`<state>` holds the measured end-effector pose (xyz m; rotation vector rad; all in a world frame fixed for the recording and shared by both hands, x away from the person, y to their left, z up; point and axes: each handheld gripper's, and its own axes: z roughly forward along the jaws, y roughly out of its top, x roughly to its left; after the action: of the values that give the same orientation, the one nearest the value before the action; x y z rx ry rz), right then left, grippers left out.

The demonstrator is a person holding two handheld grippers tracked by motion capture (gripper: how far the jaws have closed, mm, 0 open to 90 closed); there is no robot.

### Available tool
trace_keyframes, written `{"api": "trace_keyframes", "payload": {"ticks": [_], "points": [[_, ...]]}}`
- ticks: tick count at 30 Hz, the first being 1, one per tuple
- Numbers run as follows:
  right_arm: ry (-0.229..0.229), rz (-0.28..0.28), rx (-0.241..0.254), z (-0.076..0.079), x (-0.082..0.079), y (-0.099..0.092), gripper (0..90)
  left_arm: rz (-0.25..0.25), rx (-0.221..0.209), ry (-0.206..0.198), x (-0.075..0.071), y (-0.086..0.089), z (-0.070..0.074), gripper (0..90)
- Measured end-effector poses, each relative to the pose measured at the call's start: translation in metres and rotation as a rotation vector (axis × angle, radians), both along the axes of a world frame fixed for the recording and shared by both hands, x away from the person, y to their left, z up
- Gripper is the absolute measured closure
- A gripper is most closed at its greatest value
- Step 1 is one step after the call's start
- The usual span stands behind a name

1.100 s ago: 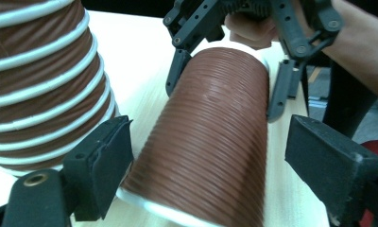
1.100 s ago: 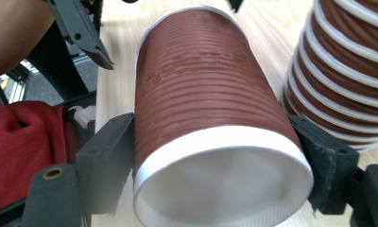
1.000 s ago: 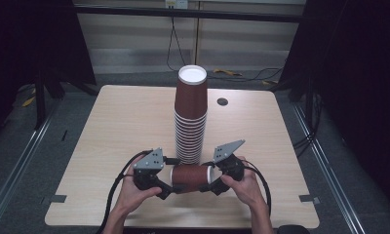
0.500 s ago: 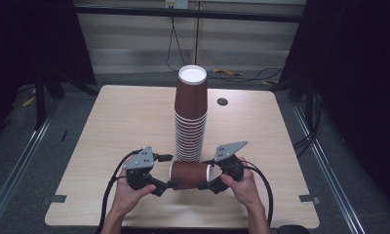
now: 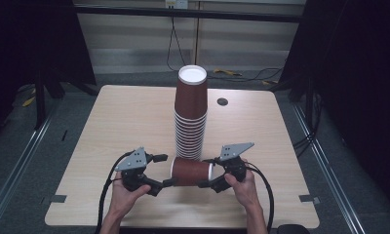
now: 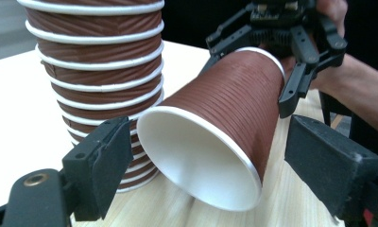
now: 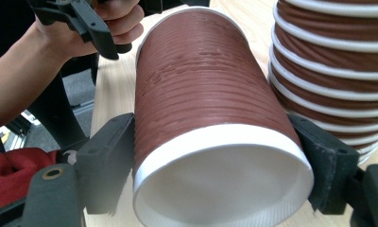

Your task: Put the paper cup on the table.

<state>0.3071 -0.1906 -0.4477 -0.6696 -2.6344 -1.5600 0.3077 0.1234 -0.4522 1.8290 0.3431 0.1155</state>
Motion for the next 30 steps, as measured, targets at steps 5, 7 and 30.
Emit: {"api": "trace_keyframes", "payload": {"ticks": [5,7,30], "points": [[-0.006,-0.004,0.065,-0.004,-0.003,-0.005,22.0,-0.002,-0.004,-0.005,-0.003,-0.001,0.0,15.5],[-0.01,-0.003,0.084,-0.005,-0.004,-0.006,22.0,-0.003,-0.012,-0.004,-0.004,-0.002,-0.001,15.5],[-0.05,0.045,0.253,-0.01,-0.01,-0.013,22.3,-0.043,-0.071,0.011,-0.009,-0.007,-0.007,14.1]]}}
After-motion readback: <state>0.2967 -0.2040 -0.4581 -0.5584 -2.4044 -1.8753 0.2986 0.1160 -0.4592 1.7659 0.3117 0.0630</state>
